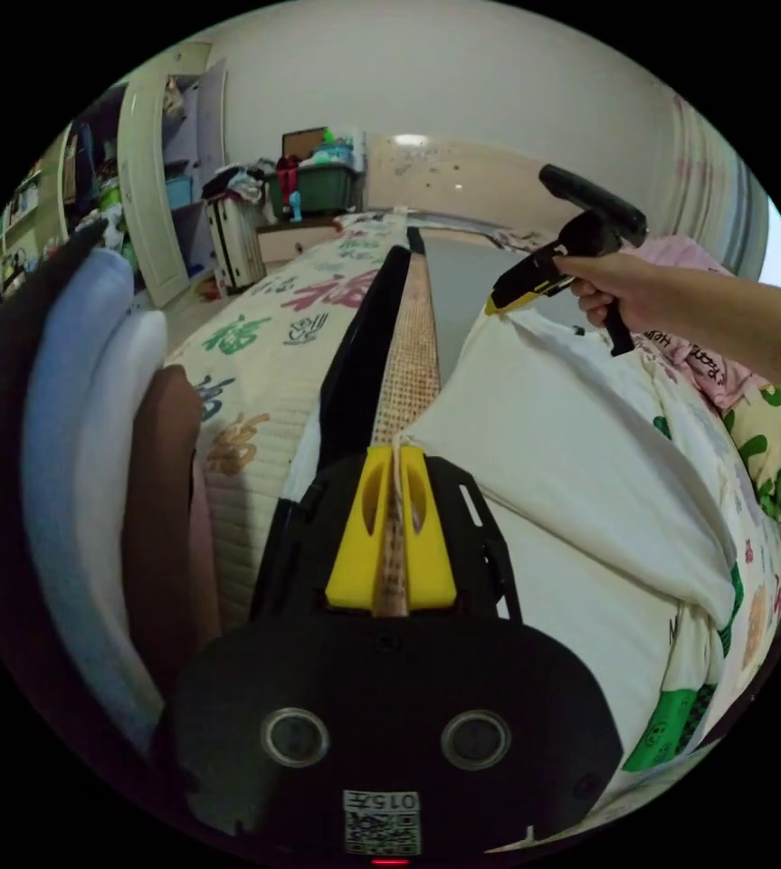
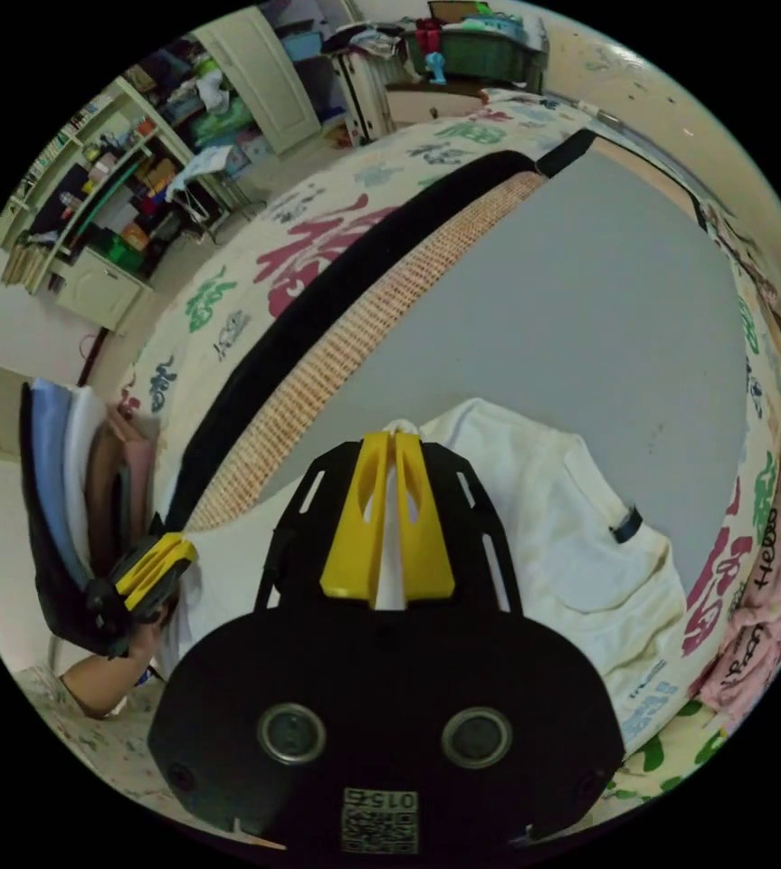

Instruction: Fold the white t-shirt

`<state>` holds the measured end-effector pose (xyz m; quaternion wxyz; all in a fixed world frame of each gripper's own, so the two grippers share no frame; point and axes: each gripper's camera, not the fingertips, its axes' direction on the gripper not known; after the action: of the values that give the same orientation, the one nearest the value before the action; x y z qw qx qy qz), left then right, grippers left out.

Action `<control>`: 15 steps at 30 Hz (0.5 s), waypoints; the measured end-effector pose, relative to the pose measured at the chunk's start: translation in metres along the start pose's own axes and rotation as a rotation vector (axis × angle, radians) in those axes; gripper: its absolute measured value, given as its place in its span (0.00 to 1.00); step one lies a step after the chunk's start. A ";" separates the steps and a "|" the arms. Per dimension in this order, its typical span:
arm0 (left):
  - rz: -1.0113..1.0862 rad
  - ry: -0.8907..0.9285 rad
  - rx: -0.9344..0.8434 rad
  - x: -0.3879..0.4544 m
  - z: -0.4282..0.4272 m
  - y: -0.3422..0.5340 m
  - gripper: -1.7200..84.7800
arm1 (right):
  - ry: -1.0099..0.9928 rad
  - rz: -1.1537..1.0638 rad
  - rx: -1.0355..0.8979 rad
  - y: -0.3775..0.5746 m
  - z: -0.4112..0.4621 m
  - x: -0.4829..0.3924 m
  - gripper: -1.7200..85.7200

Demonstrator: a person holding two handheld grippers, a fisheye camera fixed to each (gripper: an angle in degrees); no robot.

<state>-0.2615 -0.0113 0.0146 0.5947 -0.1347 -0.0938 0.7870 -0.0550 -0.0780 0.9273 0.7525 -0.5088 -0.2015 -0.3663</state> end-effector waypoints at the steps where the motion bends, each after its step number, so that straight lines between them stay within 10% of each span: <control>1: -0.006 0.013 -0.019 -0.006 0.008 0.001 0.03 | -0.006 -0.004 0.021 0.000 -0.002 -0.002 0.03; 15: -0.013 0.032 -0.016 -0.036 0.025 0.011 0.06 | -0.265 -0.021 0.254 0.406 -0.195 0.028 0.06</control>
<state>-0.2705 -0.0490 0.0382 0.6002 -0.1514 -0.0915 0.7800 0.2562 -0.1787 0.6170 0.7739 -0.4513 -0.3486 -0.2754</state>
